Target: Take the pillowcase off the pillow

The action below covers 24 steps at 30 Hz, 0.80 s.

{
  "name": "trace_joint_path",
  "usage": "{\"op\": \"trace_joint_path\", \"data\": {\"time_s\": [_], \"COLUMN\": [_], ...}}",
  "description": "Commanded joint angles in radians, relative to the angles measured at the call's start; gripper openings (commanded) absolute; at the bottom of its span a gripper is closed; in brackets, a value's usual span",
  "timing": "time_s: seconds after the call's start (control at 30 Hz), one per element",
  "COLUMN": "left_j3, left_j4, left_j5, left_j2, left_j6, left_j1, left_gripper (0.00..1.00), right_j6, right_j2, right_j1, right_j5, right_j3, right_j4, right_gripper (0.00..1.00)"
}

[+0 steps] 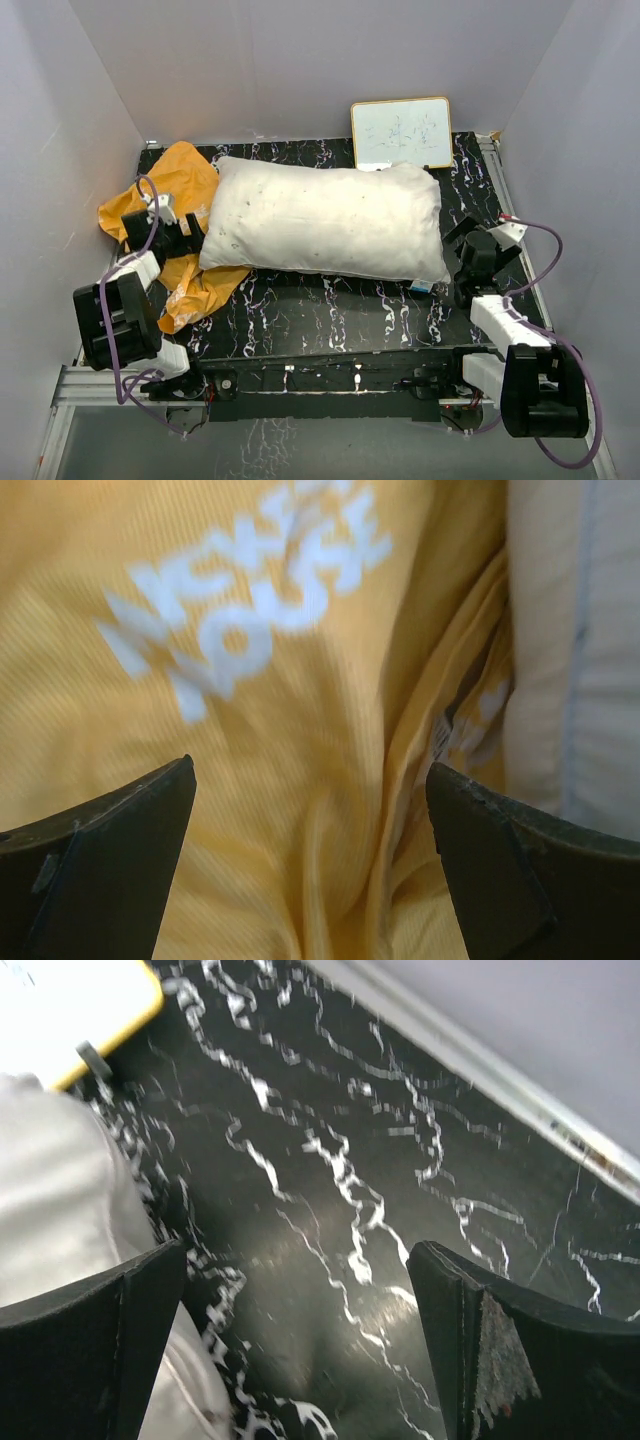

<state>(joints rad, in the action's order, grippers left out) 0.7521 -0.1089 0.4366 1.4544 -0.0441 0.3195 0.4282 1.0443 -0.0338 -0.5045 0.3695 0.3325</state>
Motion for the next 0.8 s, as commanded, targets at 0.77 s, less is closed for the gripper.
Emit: {"op": "trace_joint_path", "data": {"time_s": [0.77], "left_j3": [-0.563], "left_j4": [-1.304], "left_j5": [-0.160], "left_j2": [0.237], "left_j6": [0.025], "left_j1": [-0.222], "left_gripper": [0.97], "right_j6": [-0.394], "right_j2": [0.525], "right_j1": [0.074], "right_j5": [0.395], "right_j3": [-0.239], "right_j4": [1.053], "right_gripper": [0.98]}}
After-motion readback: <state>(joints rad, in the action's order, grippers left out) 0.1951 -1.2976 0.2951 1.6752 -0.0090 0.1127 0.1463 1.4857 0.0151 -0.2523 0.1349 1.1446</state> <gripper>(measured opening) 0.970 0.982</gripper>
